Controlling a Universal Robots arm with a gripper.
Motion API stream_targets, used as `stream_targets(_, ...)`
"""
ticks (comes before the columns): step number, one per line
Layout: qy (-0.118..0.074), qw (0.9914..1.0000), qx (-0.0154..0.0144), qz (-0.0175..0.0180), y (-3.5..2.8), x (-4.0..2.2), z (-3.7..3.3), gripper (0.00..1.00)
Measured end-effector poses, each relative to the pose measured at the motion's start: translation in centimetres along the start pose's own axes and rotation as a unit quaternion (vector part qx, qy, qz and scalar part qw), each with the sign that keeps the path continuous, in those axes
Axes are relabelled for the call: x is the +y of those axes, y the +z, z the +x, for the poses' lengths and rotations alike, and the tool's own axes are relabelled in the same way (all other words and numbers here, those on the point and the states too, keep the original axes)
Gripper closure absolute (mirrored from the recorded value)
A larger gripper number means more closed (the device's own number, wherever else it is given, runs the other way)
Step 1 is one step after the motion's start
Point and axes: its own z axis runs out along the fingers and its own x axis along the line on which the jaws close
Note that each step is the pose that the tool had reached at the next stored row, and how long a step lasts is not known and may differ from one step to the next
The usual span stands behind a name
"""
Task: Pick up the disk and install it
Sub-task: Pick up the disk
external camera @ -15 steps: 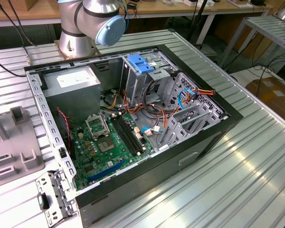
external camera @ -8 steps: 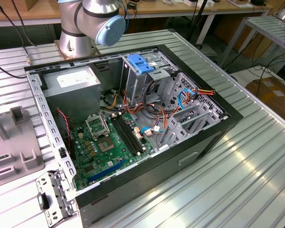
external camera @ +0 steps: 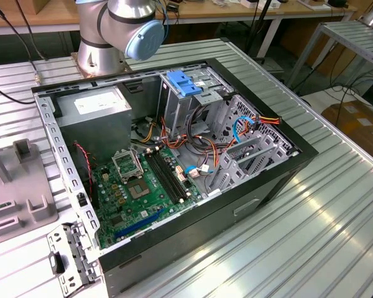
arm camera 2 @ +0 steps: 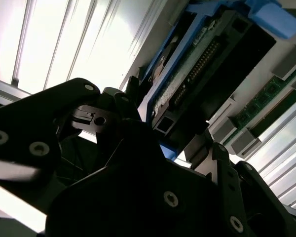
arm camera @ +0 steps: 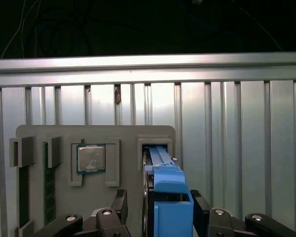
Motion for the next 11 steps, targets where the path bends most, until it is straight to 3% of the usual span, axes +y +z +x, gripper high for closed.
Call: stream_targets(11, 0.000, 1.00000, -0.0004, 0.0001, 0.02, 0.00, 0.00, 0.38)
